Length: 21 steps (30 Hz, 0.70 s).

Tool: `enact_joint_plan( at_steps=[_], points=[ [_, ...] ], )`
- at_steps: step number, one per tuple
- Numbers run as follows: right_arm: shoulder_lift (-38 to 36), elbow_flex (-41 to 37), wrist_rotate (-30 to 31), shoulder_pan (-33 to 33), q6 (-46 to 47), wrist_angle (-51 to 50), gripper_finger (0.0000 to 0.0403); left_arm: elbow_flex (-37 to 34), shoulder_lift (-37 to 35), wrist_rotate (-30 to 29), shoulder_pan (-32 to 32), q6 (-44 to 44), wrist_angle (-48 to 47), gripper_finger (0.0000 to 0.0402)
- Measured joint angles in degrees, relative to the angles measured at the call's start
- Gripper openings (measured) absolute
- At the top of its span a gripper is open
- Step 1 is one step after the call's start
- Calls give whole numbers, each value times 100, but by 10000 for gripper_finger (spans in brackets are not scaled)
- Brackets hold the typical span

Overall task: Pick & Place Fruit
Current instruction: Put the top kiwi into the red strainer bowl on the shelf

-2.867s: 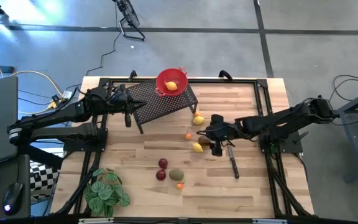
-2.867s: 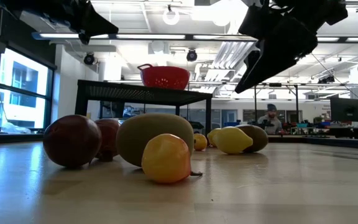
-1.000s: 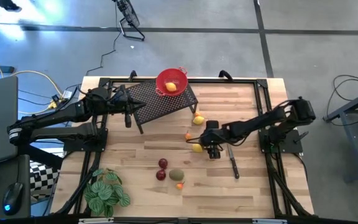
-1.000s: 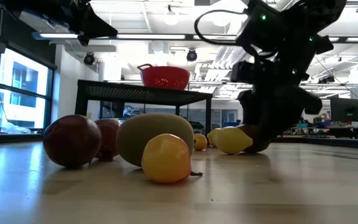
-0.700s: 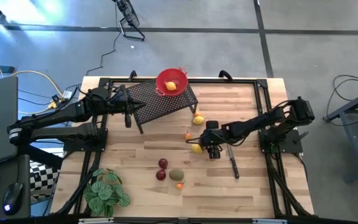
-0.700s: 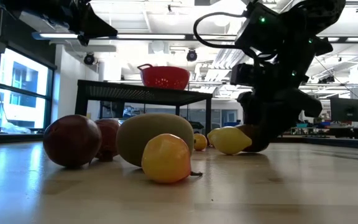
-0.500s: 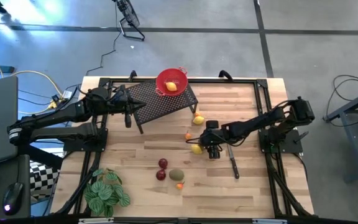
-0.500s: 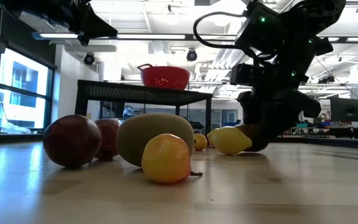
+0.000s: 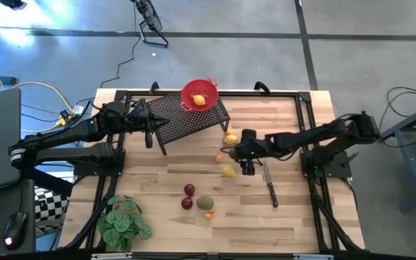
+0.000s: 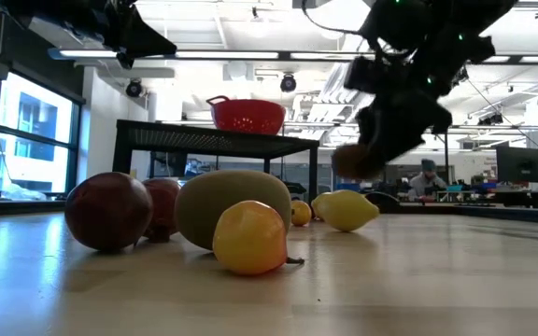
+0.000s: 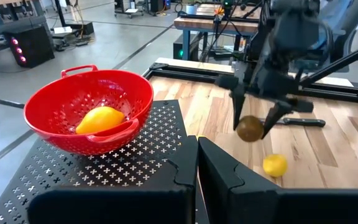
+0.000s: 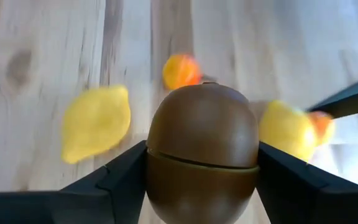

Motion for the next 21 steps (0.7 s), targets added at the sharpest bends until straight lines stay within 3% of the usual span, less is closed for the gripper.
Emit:
enact_joint_plan(
  at_steps=[13,17,21],
  points=[
    [-1544,2,158,-468,-313,593,246,0,0,1,0,17,-8,9],
    [-1666,0,346,-615,-758,1281,255,0,0,1,0,17,-26,9],
    [-1585,2,280,-831,-1143,1974,239,0,0,-11,0,0,-96,9]
  ],
)
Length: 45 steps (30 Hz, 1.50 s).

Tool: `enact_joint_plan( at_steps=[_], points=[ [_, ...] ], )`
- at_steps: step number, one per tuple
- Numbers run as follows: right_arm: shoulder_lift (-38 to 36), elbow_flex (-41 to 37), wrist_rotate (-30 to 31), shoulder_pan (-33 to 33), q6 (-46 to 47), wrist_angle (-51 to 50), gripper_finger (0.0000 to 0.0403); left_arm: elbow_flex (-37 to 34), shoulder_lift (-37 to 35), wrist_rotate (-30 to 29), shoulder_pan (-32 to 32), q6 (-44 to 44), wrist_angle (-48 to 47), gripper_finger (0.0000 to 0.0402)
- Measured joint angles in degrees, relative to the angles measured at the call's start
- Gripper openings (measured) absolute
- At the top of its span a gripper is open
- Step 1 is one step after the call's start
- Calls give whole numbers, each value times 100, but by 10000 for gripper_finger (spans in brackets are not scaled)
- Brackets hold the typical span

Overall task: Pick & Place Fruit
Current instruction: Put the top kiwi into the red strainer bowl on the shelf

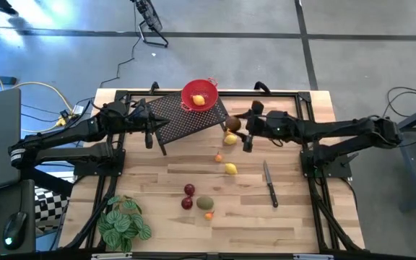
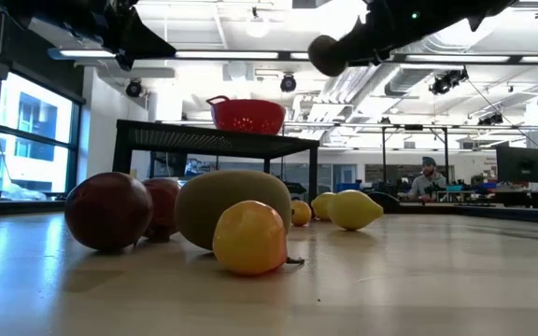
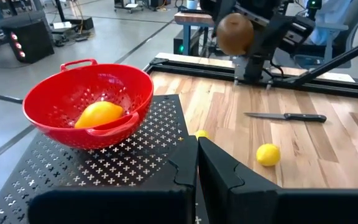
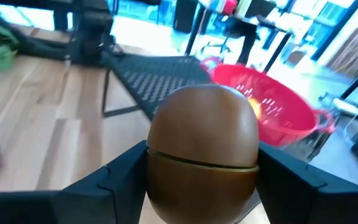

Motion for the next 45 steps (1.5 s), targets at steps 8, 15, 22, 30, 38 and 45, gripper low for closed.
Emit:
enact_joint_plan(
  at_steps=[8,15,22,30,38,45],
  points=[
    [255,-2,-50,-504,-81,882,253,0,-2,-3,0,-4,5,9],
    [467,0,-423,-827,-76,1749,240,0,49,-6,0,-10,317,10],
    [474,0,-790,-1060,-355,2293,253,2,176,-190,0,-541,1222,46],
    [476,0,-1086,-1151,-360,2282,249,2,702,-256,0,-91,1811,166],
    [555,0,-1510,-1147,-90,2633,242,2,1624,-297,0,760,3151,219],
    [1203,566,-1517,-1158,-21,2686,254,2,1572,-856,4,899,3311,220]
  ],
)
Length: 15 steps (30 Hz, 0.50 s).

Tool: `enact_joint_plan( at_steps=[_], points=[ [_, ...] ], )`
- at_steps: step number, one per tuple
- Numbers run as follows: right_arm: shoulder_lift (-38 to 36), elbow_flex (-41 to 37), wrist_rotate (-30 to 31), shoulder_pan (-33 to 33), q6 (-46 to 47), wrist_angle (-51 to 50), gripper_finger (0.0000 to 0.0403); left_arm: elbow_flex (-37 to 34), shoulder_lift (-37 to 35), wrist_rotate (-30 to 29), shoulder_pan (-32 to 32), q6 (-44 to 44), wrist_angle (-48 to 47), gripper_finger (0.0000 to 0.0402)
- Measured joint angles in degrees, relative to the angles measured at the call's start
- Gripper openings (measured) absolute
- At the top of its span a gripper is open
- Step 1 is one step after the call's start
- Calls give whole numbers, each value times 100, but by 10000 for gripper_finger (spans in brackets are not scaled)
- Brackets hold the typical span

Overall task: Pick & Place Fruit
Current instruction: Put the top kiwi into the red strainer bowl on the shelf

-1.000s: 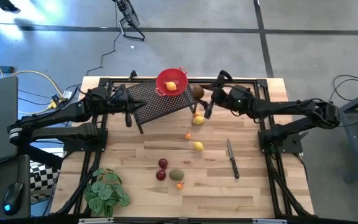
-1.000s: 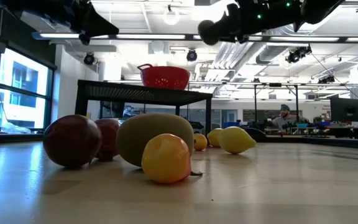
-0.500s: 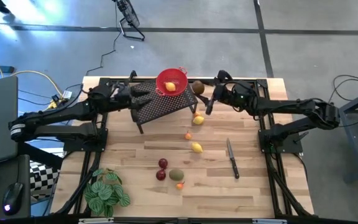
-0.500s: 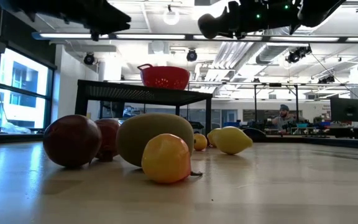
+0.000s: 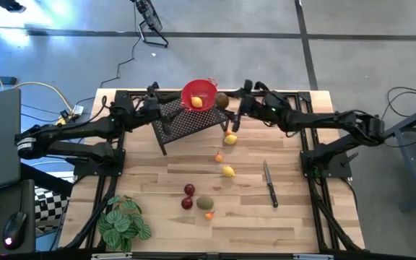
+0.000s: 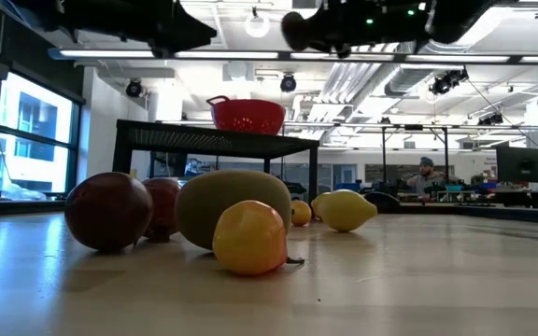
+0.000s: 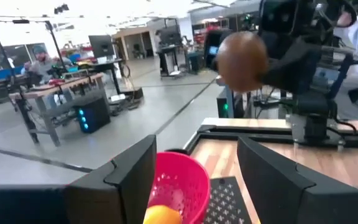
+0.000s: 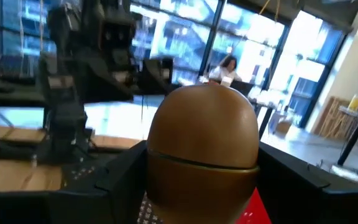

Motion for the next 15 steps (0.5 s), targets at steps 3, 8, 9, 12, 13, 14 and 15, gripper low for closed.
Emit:
enact_joint_plan(
  at_steps=[3,8,9,12,13,14,15],
  points=[
    [421,611,6,-4,-129,-512,251,0,-103,-12,-2,-147,-26,220],
    [1020,1612,-28,-132,-175,-1344,244,0,-249,-19,-4,-230,-47,220],
    [1128,1837,-25,-174,-164,-1547,246,0,-303,-19,-4,-230,-57,220],
    [1473,2437,-20,-292,-149,-2165,253,0,-483,-16,-4,-205,-59,220],
    [1601,2623,-20,-326,-147,-2345,254,0,-572,-16,-4,-153,-97,220],
    [1730,2802,-22,-355,-145,-2553,254,0,-649,-16,-4,-121,-118,220],
    [1857,2966,-32,-385,-145,-2727,252,0,-743,-16,-4,-110,-150,220]
  ],
)
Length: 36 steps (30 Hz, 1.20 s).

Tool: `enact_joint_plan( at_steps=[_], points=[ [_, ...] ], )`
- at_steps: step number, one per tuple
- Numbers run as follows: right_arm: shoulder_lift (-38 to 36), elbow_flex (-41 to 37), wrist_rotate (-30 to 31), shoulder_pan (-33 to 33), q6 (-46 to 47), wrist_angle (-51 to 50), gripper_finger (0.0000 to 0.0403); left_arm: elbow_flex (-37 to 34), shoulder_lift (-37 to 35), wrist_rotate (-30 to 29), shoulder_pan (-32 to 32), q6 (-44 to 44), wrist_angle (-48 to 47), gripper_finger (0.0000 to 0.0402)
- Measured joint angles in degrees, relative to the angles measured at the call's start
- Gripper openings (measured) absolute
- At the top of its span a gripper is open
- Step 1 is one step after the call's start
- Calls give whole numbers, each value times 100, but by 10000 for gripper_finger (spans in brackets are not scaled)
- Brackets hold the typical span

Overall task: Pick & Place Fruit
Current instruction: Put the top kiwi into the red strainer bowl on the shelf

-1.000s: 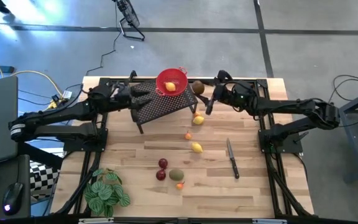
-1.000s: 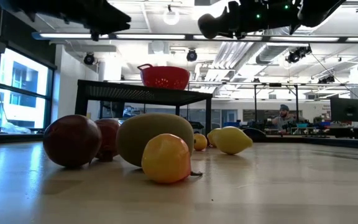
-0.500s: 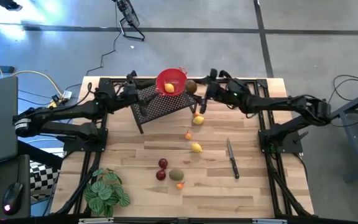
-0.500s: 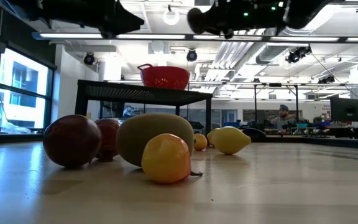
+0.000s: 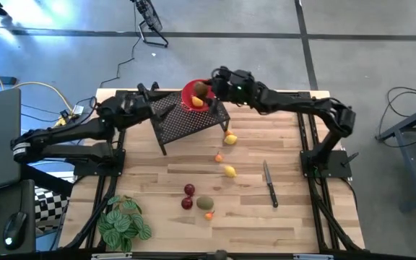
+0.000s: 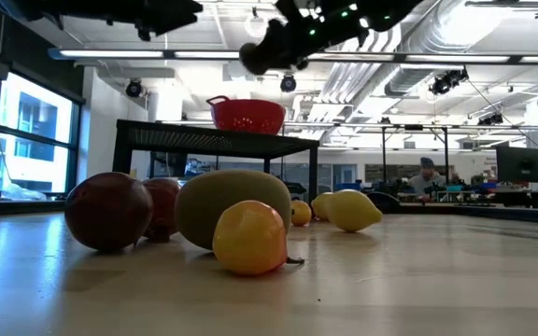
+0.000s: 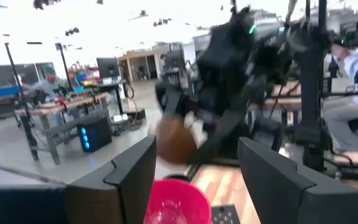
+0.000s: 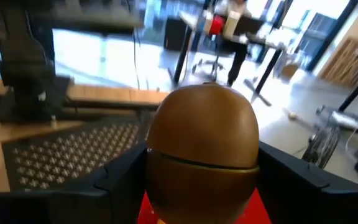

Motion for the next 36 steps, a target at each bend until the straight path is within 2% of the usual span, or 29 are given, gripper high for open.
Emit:
enact_joint_plan(
  at_steps=[5,8,23,28,36],
  points=[
    [557,691,-224,-144,0,-521,244,0,-354,0,0,-14,-302,220],
    [789,854,-231,-207,2,-728,250,0,-498,4,0,-24,-499,220],
    [856,899,-248,-295,12,-1505,255,0,-547,9,0,-37,-638,220],
    [854,899,-248,-295,2,-1491,253,0,-547,9,0,-39,-638,220],
    [854,899,-246,-295,-147,-1539,275,0,-547,9,0,-41,-637,220]
  ],
)
